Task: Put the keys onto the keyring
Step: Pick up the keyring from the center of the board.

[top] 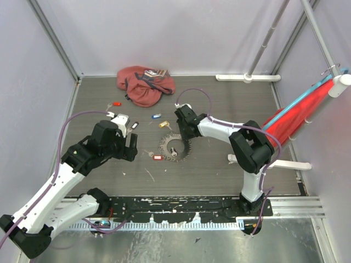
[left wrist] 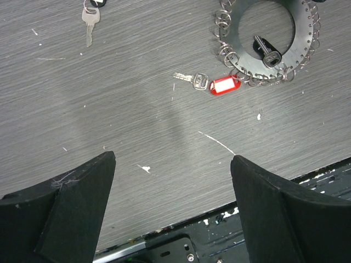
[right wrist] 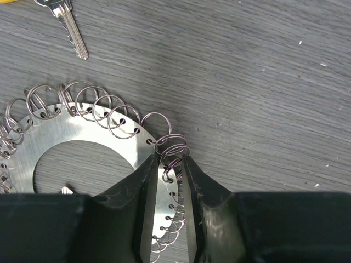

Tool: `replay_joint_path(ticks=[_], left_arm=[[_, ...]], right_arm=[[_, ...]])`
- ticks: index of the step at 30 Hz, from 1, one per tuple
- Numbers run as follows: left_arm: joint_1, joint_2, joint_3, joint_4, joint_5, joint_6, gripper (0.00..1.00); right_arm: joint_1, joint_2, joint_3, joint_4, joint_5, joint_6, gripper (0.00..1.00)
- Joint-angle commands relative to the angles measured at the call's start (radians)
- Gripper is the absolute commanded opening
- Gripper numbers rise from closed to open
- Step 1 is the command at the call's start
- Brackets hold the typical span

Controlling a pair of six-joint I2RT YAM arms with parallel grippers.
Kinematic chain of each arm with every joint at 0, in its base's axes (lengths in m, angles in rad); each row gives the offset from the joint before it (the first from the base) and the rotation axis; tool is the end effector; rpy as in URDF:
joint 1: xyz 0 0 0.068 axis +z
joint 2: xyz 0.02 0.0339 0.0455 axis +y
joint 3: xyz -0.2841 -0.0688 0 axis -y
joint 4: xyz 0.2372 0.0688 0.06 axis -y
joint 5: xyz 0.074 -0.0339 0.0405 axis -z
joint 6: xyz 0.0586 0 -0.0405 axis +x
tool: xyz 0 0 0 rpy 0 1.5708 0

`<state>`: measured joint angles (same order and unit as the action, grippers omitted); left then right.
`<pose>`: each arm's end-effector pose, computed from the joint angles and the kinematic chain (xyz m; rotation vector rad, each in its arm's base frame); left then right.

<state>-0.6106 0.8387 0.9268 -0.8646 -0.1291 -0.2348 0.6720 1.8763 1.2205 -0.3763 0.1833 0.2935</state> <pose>0.1316 -0.0829 0.3129 0.3770 2.3244 -0.2663 0.3178 0.2391 0.1744 -0.4210 2.5457 0.1206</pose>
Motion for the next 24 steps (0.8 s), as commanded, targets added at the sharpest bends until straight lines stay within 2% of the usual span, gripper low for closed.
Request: replay_joint_path(ticks=[1,9,22,24], left_arm=[[0.002,-0.006,-0.015,0.027,-0.004,0.015,0.92],[0.003,-0.009,-0.015,0.028,-0.003,0.017,0.92],[0.002,-0.023,-0.018,0.034,0.001,0.016,0.93],[0.001,-0.034,-0.02,0.035,0.004,0.017,0.93]], right_arm=[[-0.002,0.001,0.045,0.003,0.041,-0.005,0.26],[-0.002,-0.022,0.028,0.018,0.075,-0.01,0.01],[-0.002,-0.336,-0.064,0.047,0.043,-0.081,0.01],[-0.003,-0.389,-0.085,0.049,-0.014,-0.106,0.01]])
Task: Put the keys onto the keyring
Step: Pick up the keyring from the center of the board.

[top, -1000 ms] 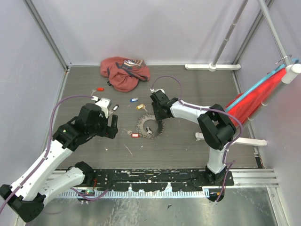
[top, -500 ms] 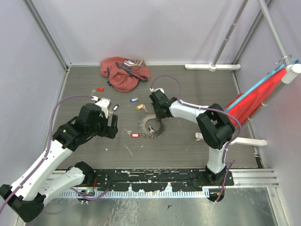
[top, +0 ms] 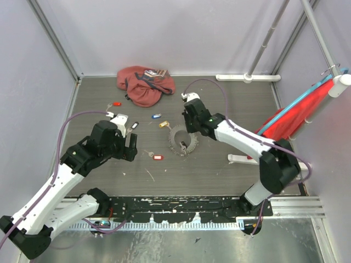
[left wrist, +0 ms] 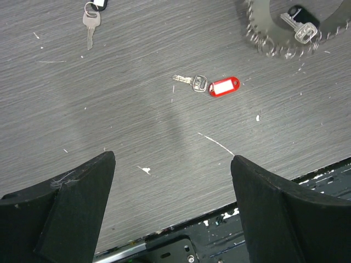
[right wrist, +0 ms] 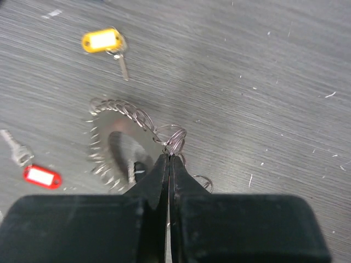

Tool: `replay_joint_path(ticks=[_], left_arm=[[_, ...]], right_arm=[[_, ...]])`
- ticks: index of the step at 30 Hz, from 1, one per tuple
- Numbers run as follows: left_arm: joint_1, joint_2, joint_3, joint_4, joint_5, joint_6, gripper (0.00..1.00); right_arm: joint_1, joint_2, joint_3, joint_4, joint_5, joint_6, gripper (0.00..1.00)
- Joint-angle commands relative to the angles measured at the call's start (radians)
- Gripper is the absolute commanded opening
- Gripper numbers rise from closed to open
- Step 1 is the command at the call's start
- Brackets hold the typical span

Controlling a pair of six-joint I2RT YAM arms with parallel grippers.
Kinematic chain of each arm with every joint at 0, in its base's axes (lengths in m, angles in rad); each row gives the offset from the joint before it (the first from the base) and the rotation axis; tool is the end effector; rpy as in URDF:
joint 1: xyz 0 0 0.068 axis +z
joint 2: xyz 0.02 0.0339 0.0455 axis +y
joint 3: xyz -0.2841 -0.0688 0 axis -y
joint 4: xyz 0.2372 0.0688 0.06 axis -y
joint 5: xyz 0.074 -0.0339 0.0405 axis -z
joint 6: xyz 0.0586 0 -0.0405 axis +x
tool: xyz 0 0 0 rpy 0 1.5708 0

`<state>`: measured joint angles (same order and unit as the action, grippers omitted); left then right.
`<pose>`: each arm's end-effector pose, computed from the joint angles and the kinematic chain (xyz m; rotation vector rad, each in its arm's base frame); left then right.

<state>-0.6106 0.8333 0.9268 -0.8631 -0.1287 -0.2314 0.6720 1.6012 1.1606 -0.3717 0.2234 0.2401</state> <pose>0.1308 -0.0824 0.3137 0.3795 2.3172 -0.2682 0.2890 0.2133 0.2554 -0.4030 2.3296 0.1767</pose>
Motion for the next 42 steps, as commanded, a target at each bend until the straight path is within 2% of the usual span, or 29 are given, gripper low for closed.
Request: replay_joint_path(ticks=[1,6,13,16,25,28,33,37,42], left_arm=[[0.002,-0.037,-0.019,0.034,0.007,0.015,0.94],[0.002,-0.121,-0.036,0.102,0.07,0.019,1.0],[0.001,-0.269,-0.087,0.252,0.131,-0.014,0.98],[0.003,-0.294,-0.086,0.295,0.167,-0.008,0.98],[0.002,-0.212,-0.032,0.407,0.31,-0.004,0.98],[0.002,-0.191,-0.012,0.446,0.385,0.02,0.99],[0.002,-0.154,0.026,0.487,0.508,0.081,0.89],[0.002,-0.121,0.055,0.52,0.599,0.138,0.88],[0.002,-0.094,0.106,0.551,0.691,0.19,0.85]], right_arm=[[-0.002,-0.138,-0.037,0.046,-0.075,-0.065,0.01],[-0.002,-0.263,-0.082,0.064,-0.227,-0.142,0.01],[-0.002,-0.458,-0.131,0.108,-0.441,-0.236,0.01],[-0.002,-0.527,-0.154,0.144,-0.48,-0.248,0.01],[-0.002,-0.627,-0.14,0.178,-0.636,-0.29,0.01],[-0.002,-0.661,-0.135,0.187,-0.696,-0.359,0.01],[-0.002,-0.73,-0.135,0.184,-0.782,-0.515,0.01],[-0.002,-0.728,-0.087,0.121,-0.883,-0.607,0.01],[-0.002,-0.677,0.02,-0.05,-0.989,-0.744,0.01]])
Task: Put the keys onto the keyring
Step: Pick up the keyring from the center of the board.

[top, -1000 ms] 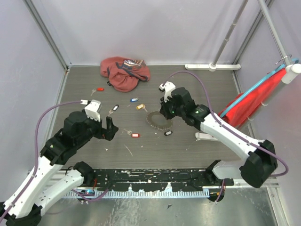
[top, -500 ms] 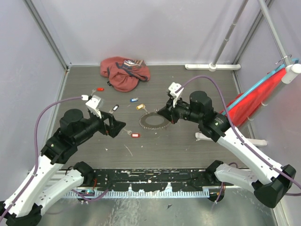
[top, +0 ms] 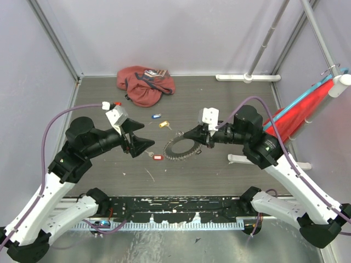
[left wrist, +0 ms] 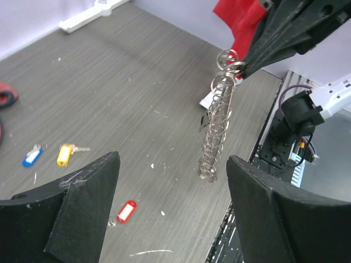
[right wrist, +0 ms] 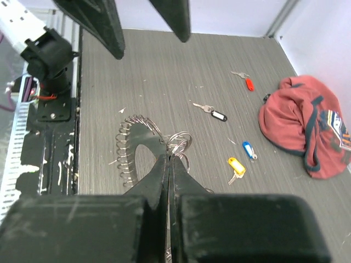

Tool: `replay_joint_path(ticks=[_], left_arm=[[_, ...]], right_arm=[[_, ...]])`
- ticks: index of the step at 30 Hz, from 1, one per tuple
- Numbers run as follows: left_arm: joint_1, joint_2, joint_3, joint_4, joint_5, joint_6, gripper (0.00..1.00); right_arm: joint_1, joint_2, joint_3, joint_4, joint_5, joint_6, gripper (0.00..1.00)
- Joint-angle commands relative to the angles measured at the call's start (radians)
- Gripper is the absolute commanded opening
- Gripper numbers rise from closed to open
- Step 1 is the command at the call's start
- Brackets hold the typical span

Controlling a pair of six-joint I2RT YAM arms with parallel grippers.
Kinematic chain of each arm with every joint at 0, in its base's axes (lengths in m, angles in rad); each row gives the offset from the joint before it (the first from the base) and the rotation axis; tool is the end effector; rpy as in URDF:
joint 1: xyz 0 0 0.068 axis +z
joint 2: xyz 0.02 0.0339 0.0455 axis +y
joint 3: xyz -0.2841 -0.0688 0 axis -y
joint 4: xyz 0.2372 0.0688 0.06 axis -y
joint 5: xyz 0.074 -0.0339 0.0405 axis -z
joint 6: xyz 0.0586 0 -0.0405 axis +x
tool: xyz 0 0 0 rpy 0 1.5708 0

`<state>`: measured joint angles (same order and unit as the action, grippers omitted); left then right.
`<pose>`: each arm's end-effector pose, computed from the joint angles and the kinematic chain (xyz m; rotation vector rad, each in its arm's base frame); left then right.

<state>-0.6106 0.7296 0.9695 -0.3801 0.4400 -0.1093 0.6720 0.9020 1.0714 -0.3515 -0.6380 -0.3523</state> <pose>0.1087 -0.1065 0.3998 0.7636 1.6114 -0.9020 0.1243 0.1435 0.4136 -1.2544 1.2667 0.7883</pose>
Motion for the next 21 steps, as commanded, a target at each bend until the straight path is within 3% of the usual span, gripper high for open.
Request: replay_joint_path(ticks=[1,10,15,21], left_arm=[[0.002,0.014,0.073,0.07,0.141,0.077,0.84],[0.002,0.02,0.096,0.146,0.36,0.13,0.8],[0.002,0.039,0.083,0.23,0.415,0.128,0.77],[0.001,0.124,0.112,0.288,0.526,0.126,0.66]], right_arm=[[-0.003,0.03,0.125,-0.089,-0.139,-0.166,0.01],[-0.003,0.049,0.2,-0.162,-0.296,-0.239,0.01],[-0.003,0.078,0.242,-0.224,-0.374,-0.273,0.01],[-0.002,0.081,0.245,-0.219,-0.417,-0.28,0.01]])
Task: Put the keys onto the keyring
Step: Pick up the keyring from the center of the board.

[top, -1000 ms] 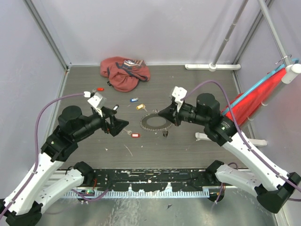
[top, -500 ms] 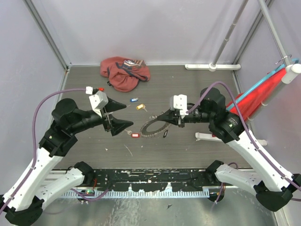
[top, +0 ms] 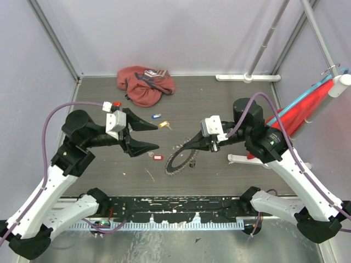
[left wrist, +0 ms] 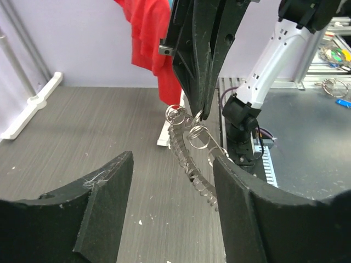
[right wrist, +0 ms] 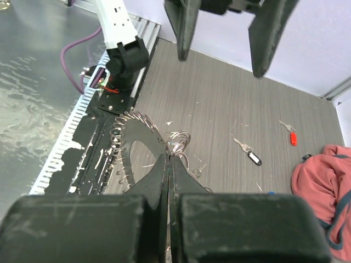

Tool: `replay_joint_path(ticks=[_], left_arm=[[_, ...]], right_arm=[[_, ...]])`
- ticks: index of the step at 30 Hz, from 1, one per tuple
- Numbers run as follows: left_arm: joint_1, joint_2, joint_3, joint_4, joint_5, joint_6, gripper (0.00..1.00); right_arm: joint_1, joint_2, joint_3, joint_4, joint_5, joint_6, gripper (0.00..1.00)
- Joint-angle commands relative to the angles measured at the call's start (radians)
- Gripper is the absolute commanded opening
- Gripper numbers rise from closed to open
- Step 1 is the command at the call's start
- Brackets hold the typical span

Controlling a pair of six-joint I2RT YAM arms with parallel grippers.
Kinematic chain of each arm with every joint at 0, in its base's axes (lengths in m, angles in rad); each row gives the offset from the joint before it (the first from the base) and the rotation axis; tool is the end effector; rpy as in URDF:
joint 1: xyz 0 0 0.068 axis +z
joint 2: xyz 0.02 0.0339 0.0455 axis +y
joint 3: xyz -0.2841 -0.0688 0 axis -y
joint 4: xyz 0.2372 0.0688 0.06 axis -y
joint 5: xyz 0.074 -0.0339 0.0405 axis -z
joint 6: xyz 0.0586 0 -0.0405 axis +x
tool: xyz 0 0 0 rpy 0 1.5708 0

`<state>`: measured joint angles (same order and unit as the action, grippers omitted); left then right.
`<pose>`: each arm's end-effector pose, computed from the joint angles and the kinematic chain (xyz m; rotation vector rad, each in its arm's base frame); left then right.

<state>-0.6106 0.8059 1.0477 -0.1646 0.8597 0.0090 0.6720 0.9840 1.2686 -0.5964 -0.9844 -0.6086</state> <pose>0.0984 -0.1230 0.4422 1.1335 1.1697 -1.1063 0.1064 0.1470 0.4416 -1.5644 0.9768 0.9604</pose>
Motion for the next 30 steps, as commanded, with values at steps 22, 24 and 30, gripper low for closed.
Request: replay_joint_path(ticks=[22,24,30], left_arm=[[-0.114,0.156,0.068,0.084,0.191,0.065,0.36],[-0.125,0.163,0.07,0.078,0.172,0.075,0.38],[-0.144,0.176,0.073,0.055,0.126,0.112,0.46]], right_arm=[[-0.003,0.051,0.104,0.015,-0.139,-0.063,0.01],[-0.002,0.05,0.102,0.015,-0.141,-0.062,0.01],[-0.002,0.049,0.099,0.015,-0.152,-0.061,0.01]])
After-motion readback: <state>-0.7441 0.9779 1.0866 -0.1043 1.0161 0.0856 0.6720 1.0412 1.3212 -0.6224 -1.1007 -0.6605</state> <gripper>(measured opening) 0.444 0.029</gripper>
